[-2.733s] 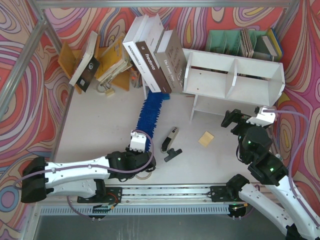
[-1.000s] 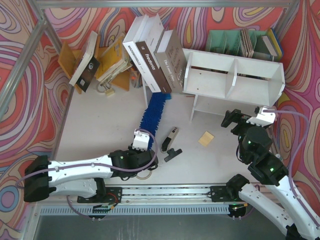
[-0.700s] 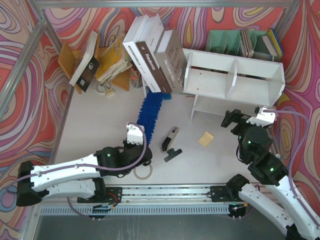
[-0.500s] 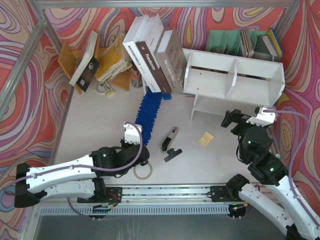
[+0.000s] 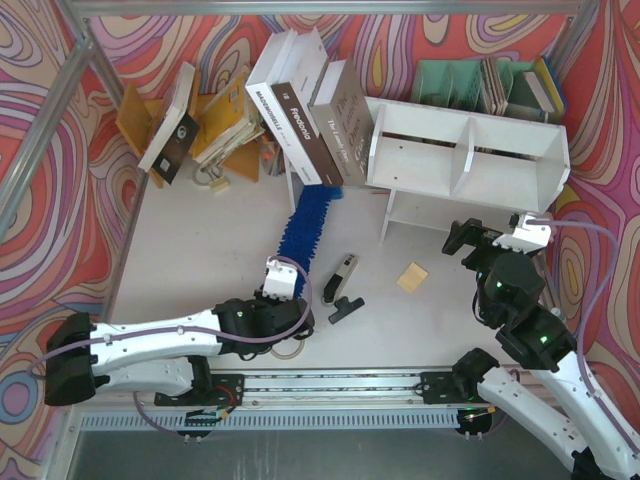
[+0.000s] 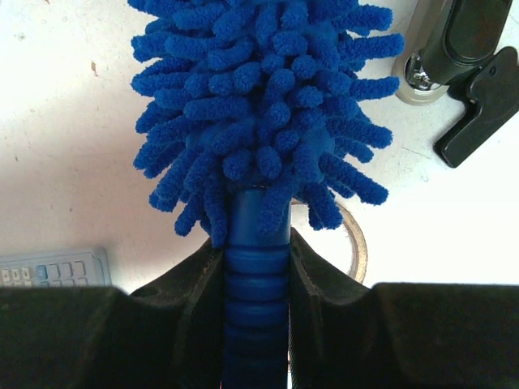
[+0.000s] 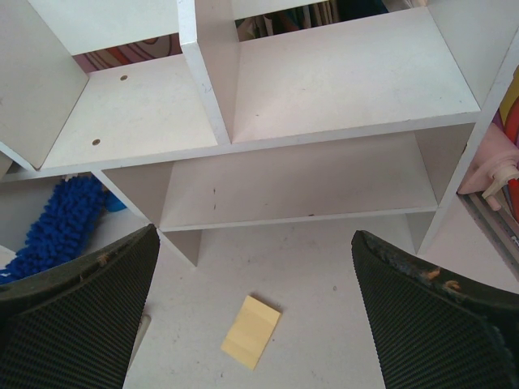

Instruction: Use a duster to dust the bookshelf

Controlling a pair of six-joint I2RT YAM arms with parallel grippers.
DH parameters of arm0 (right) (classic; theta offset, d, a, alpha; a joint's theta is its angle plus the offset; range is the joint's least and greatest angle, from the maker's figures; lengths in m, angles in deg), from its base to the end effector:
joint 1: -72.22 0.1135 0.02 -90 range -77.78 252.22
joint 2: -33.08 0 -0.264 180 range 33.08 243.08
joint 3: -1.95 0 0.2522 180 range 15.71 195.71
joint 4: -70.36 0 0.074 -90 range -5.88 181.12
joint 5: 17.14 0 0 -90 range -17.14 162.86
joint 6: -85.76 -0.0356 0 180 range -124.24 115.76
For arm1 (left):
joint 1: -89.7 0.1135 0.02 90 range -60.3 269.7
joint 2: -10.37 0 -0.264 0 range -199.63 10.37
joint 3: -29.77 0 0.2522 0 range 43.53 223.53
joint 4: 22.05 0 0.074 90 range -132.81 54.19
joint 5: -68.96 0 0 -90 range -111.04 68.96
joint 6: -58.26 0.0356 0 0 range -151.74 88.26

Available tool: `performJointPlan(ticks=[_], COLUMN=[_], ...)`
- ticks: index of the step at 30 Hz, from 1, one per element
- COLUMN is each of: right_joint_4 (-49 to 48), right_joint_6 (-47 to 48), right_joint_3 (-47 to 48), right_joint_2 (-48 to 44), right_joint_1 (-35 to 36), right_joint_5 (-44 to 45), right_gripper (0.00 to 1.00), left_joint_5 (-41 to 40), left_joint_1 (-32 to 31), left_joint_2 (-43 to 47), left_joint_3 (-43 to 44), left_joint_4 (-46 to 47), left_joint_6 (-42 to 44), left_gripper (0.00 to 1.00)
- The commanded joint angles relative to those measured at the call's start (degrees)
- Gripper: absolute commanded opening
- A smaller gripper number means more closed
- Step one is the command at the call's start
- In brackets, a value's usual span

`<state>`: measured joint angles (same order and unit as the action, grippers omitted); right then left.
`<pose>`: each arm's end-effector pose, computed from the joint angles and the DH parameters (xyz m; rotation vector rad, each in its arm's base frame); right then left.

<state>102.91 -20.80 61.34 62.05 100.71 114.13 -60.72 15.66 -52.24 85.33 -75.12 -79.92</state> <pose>0.1054 0.0305 0.3653 0.3862 1.5515 0.0320 0.0767 -0.1854 0.2290 0.2981 2.2859 -0.1361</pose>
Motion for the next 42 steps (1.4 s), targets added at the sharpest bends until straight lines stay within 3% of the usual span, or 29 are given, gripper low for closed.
performJointPlan(ticks=[1, 9, 18, 27, 35, 42], right_joint_4=[0.1, 0.1, 0.0, 0.0, 0.0, 0.0], right_joint_6=[-0.2, -0.1, 0.0, -0.1, 0.0, 0.1], right_joint_3=[-0.2, -0.1, -0.1, -0.2, 0.0, 0.2], right_joint_2=[-0.5, -0.5, -0.2, -0.1, 0.8, 1.8], right_joint_1=[-0.1, -0.1, -0.1, -0.1, -0.1, -0.2], right_joint_5=[0.2, 0.4, 0.3, 0.5, 0.5, 0.7], right_gripper=[0.9, 0.9, 0.9, 0.9, 0.9, 0.89], left_joint_5=[-1.5, -3.8, -16.0, -19.8, -20.8, -21.2], left_joint_1=[0.4, -1.5, -13.7, -27.7, -43.7, -50.8], left_joint_2=[-1.4, -1.3, -1.8, -5.9, -16.3, -21.1], left_joint_3=[-1.1, 2.7, 6.1, 12.3, 21.6, 25.1], left_joint_4=[2.4, 0.0, -6.8, -23.8, -49.4, -56.2], left_joint_6=[-2.3, -0.9, -5.0, -20.7, -48.4, -56.0], left_gripper=[0.0, 0.0, 0.0, 0.0, 0.0, 0.0])
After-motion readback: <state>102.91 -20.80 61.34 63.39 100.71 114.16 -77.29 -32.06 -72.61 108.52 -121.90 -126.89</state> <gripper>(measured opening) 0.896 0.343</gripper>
